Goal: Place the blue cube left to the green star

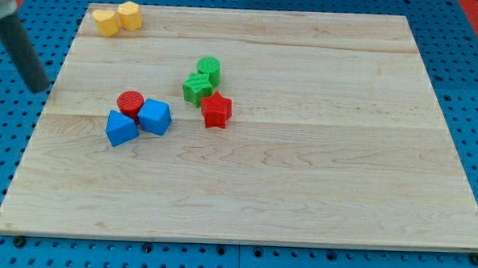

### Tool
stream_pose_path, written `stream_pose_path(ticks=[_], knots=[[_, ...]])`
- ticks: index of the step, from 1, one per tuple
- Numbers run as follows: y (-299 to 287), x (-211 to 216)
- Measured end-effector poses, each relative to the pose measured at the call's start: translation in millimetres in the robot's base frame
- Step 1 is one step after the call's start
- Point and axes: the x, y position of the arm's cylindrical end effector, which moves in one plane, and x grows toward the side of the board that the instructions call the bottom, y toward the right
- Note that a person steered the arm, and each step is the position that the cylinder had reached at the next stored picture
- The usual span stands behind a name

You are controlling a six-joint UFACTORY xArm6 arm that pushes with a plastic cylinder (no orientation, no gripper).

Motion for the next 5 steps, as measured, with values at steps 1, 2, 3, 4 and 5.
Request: stream_pose_path(ticks=[1,2,3,4,5], knots=[[26.1,44.6],[90.1,61.7],[139.5,46.7],[189.1,42.0],[197.6,30.7]])
